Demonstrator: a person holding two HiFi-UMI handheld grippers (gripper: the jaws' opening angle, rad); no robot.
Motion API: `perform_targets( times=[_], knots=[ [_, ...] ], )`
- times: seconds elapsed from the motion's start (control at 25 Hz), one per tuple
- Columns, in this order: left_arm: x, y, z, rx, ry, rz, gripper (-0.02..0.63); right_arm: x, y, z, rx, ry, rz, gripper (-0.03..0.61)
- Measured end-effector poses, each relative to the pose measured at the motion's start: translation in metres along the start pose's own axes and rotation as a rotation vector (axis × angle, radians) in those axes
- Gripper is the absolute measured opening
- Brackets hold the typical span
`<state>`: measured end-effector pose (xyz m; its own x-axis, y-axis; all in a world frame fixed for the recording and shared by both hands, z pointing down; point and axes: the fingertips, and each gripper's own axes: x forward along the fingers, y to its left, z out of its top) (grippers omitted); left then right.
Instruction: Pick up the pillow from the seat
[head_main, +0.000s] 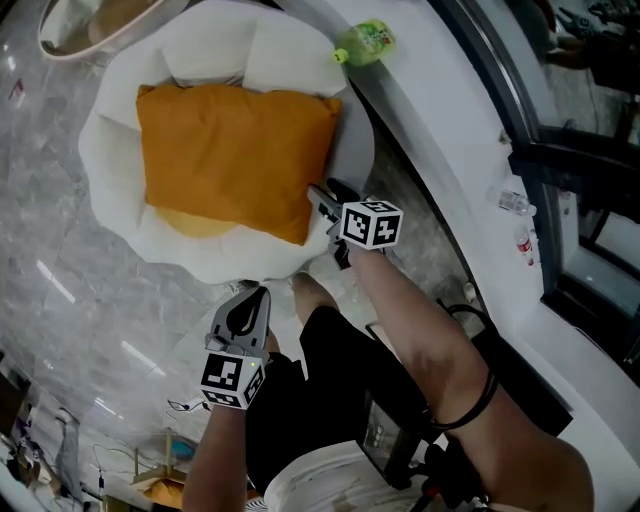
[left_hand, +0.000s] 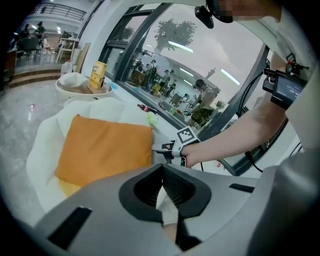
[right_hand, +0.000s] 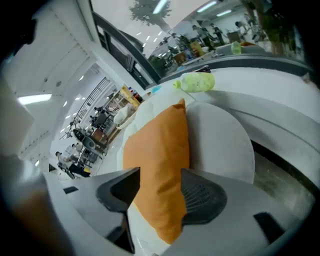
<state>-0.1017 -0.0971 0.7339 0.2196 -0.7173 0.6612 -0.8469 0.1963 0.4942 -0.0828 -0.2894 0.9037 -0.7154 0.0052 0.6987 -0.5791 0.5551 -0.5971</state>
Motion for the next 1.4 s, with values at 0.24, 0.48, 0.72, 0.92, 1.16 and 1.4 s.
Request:
perform_targets(
  times=[0.24, 0.48, 0.72, 0.92, 1.16, 1.4],
  knots=[
    [-0.005, 0.007, -0.011, -0.048, -0.007, 0.037, 0.011, 0.030, -0.029, -0.004, 0.133, 0.027, -0.069, 0.361],
    [-0.009, 0.019, -0.020, -0.100, -0.033, 0.076, 0.011, 0.060, -0.028, -0.006, 0.093, 0.067, -0.040, 0.391],
    [-0.015, 0.021, -0.032, -0.135, -0.048, 0.087, 0.011, 0.076, -0.022, -0.004, 0.096, 0.065, 0.042, 0.359],
    [-0.024, 0.025, -0.039, -0.146, -0.051, 0.087, 0.011, 0.071, -0.004, -0.011, 0.089, 0.113, 0.095, 0.205],
    [-0.038, 0.029, -0.029, -0.136, -0.082, 0.086, 0.011, 0.056, 0.027, -0.021, 0.026, 0.140, 0.071, 0.140],
    [-0.071, 0.033, -0.020, -0.117, -0.110, 0.091, 0.011, 0.036, 0.071, -0.024, -0.008, 0.111, 0.037, 0.126]
  ],
)
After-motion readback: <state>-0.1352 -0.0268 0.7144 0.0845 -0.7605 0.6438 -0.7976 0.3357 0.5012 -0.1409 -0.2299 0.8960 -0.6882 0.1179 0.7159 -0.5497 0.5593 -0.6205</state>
